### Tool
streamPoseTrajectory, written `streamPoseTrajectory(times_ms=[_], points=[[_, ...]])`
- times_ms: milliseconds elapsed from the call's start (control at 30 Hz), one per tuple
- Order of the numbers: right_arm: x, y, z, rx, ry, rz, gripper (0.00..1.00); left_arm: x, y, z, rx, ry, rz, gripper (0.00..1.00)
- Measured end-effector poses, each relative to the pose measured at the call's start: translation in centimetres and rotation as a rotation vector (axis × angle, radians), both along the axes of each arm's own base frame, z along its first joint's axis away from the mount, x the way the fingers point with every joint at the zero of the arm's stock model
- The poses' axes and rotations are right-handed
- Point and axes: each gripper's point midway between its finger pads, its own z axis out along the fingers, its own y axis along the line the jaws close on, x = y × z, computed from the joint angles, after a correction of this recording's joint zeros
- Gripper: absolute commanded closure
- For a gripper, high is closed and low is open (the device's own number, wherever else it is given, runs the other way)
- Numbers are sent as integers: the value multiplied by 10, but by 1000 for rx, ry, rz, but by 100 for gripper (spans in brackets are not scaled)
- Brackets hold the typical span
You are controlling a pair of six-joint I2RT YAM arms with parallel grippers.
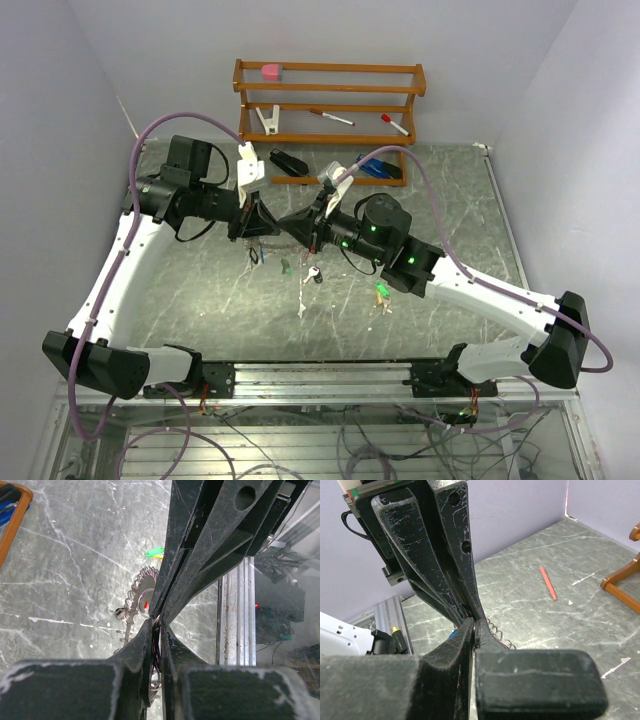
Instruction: Put the keys on the keyring
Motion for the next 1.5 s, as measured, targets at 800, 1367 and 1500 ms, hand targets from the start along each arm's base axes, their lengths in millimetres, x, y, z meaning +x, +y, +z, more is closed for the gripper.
streamPoseTrajectory(times_ms=[800, 1367, 1500], points=[[-1, -3, 1, -1, 0, -10, 100, -1, 4, -11, 28, -9, 8, 69], [-1, -7, 11, 24, -16, -18, 100, 0, -1, 1, -6, 10, 8, 83], [0, -7, 12, 27, -17, -23, 100, 0, -2, 3, -17, 25, 13, 83]])
